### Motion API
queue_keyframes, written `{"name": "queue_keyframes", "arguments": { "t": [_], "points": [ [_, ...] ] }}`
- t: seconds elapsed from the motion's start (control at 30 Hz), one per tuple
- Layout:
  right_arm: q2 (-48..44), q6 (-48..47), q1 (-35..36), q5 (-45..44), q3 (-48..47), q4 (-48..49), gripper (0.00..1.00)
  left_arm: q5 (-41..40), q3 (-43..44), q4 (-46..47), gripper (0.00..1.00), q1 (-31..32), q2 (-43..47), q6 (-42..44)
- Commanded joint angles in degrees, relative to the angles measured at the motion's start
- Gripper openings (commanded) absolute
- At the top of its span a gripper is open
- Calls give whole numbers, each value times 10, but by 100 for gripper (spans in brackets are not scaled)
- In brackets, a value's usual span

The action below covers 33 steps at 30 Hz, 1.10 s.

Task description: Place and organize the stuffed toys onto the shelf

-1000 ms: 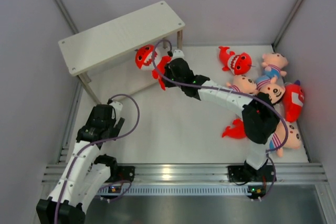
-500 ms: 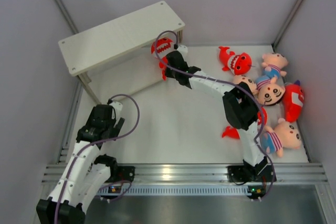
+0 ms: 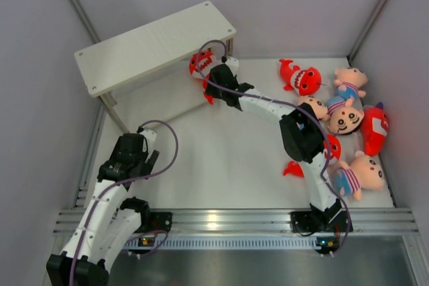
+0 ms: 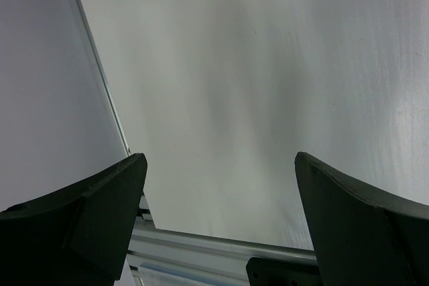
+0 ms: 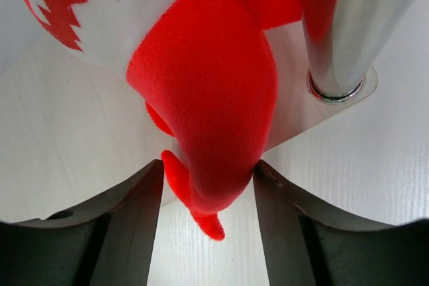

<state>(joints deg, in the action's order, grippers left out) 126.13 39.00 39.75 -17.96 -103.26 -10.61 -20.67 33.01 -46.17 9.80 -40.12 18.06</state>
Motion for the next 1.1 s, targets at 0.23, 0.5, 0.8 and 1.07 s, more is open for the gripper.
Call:
{"name": "queue_keyframes", "arguments": {
  "t": [0.23, 0.5, 0.8, 1.07],
  "points": [
    [-202, -53, 2, 0, 151, 27, 66, -5, 20, 22, 98, -3, 3, -8],
    [-441, -84, -48, 78, 270, -90, 77, -10, 23, 22, 98, -3, 2, -2],
    [-288, -56, -389, 115, 187, -139, 80, -19, 51, 22, 98, -3, -6, 14],
    [-112, -133, -451, 163, 23, -120, 87, -41, 80, 21, 98, -3, -13, 67]
  ]
}}
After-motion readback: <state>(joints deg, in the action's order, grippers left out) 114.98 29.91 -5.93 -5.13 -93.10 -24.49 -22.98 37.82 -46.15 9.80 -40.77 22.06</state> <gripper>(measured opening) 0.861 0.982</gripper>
